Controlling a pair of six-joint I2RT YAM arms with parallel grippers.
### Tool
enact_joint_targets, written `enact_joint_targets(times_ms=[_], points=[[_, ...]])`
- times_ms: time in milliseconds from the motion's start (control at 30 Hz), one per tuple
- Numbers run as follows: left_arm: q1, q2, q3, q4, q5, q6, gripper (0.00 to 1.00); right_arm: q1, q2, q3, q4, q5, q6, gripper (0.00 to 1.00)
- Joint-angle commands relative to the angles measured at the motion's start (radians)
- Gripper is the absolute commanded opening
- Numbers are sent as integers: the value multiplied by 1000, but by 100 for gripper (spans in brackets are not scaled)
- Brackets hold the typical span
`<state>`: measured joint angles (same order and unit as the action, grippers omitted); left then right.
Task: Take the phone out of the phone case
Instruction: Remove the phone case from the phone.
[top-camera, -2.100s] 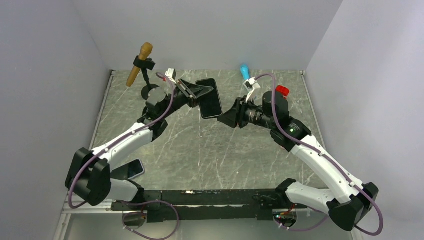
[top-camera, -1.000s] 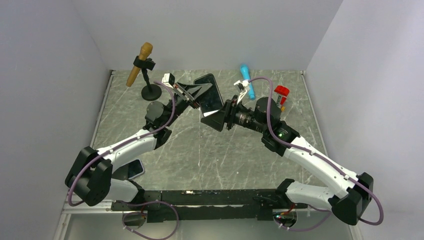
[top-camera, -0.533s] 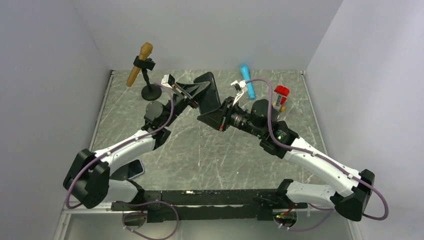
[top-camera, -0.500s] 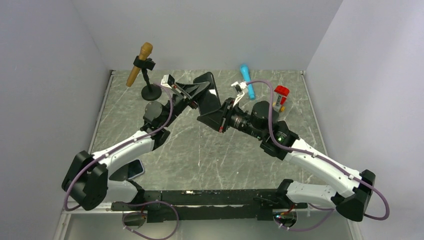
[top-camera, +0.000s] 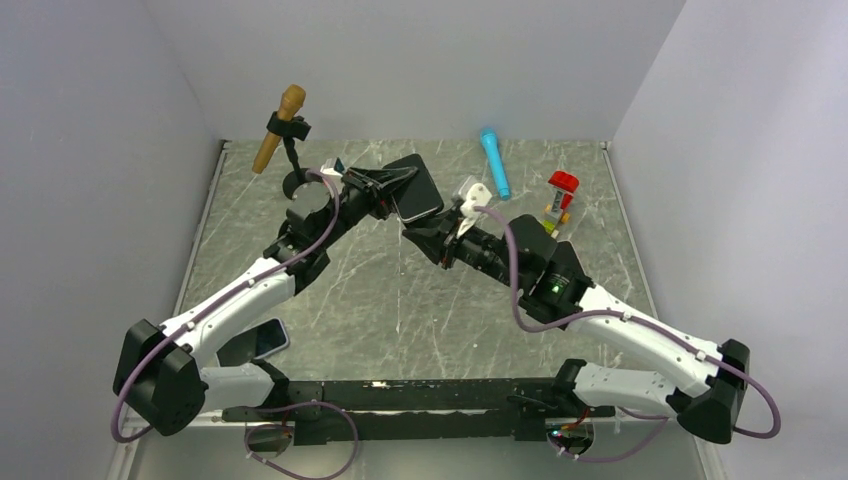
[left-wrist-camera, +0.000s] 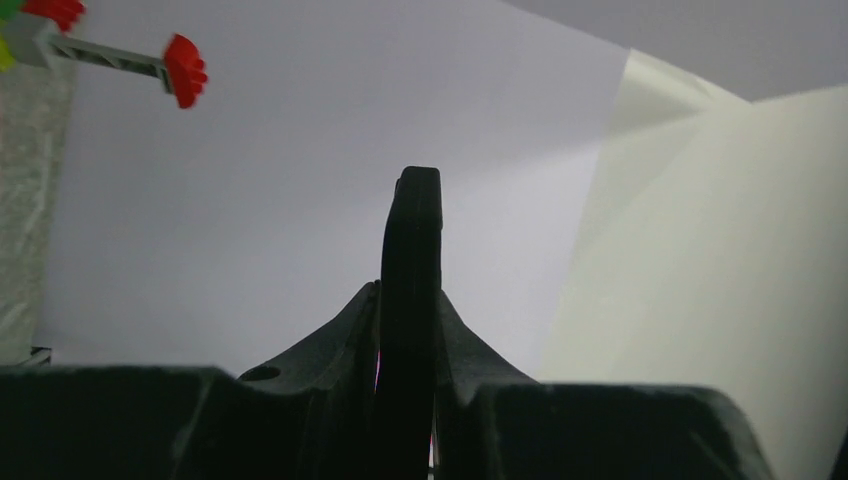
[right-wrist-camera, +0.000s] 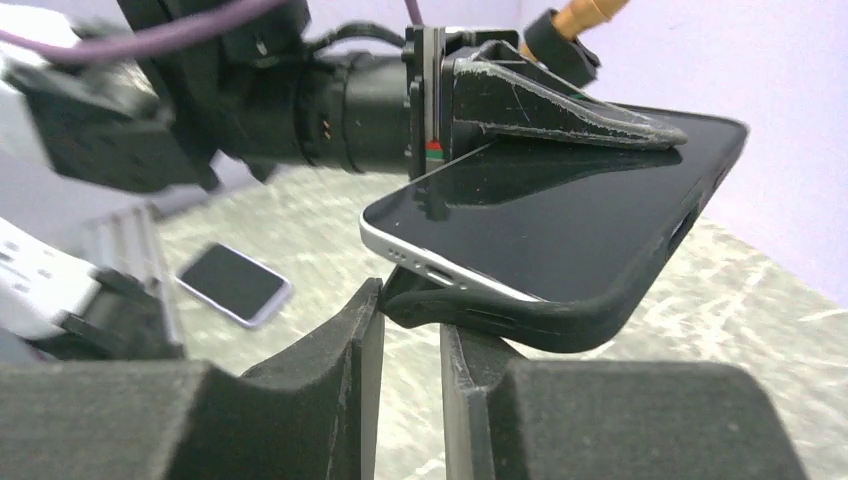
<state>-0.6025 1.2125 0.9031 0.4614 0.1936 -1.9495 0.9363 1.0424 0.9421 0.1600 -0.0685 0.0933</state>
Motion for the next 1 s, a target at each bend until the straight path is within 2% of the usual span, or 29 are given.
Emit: enact_joint_targets(times_ms=[0, 200, 267, 300, 400, 433, 567, 700, 800, 867, 967], points=[[-26, -91, 58, -19, 145, -71, 0, -101, 84, -8, -230, 340, -398, 0], [-24, -74, 2, 94, 130, -74, 0, -174, 28, -10, -239, 208, -249, 0], [-13, -64, -8, 143, 142, -56, 0, -209, 3, -5, -253, 73, -163, 0], [-2, -59, -7, 151, 155, -33, 0, -228, -5, 1, -265, -3, -114, 4], [43, -64, 14, 124, 200, 74, 0, -267, -25, 17, -350, -138, 49, 51], [58, -69, 23, 102, 214, 120, 0, -270, -33, 26, -395, -150, 99, 61], [101, -82, 82, -9, 273, 312, 0, -310, -75, 81, -568, -214, 295, 76], [130, -79, 115, -52, 336, 400, 0, -367, -80, 130, -575, -475, 427, 78], [137, -69, 112, -14, 364, 393, 0, -398, -66, 129, -439, -664, 577, 78], [136, -50, 123, 14, 401, 386, 0, -409, -61, 117, -288, -758, 694, 78], [136, -28, 150, 35, 448, 389, 0, -418, -47, 133, -165, -810, 774, 77]])
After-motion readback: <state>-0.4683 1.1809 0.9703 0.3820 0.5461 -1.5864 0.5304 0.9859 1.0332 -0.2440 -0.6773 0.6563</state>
